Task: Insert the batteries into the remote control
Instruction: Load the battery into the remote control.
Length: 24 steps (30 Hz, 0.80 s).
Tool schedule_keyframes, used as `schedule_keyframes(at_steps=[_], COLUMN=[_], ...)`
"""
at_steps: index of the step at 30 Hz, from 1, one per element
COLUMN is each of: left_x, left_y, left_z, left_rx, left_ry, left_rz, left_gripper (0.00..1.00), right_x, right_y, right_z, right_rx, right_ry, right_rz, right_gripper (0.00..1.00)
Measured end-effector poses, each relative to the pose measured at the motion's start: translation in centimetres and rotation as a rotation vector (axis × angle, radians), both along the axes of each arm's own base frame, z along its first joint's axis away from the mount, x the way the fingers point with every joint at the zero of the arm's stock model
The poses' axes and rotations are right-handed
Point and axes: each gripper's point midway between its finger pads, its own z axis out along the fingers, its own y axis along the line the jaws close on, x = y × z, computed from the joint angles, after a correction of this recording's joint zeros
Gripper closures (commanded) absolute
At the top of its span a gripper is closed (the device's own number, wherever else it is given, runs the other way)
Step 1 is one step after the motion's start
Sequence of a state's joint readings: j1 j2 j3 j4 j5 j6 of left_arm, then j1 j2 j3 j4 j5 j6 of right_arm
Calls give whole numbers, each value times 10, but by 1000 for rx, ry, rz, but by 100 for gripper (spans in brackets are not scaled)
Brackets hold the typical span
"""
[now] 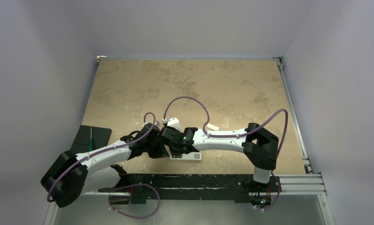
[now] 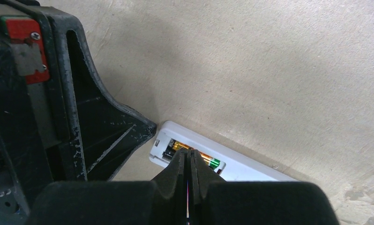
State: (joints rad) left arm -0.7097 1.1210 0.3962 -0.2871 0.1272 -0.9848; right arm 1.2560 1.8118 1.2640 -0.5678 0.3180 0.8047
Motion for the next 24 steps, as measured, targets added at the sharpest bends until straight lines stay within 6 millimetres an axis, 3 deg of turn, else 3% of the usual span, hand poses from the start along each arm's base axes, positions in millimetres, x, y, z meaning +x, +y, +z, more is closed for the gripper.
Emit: schedule_keyframes(at_steps=[10,24], left_x=[-1,-1], left_y=[1,1], left_z=[0,0], left_rx=[4,4], left_ry=[3,2], left_rz=[0,1], left_gripper=[89,89], right_x=[-4,-5], right_y=[2,3], right_z=[-16,-15], right_rx=[5,32], right_ry=[27,28], right_rz=[1,-2], right_gripper=[100,100])
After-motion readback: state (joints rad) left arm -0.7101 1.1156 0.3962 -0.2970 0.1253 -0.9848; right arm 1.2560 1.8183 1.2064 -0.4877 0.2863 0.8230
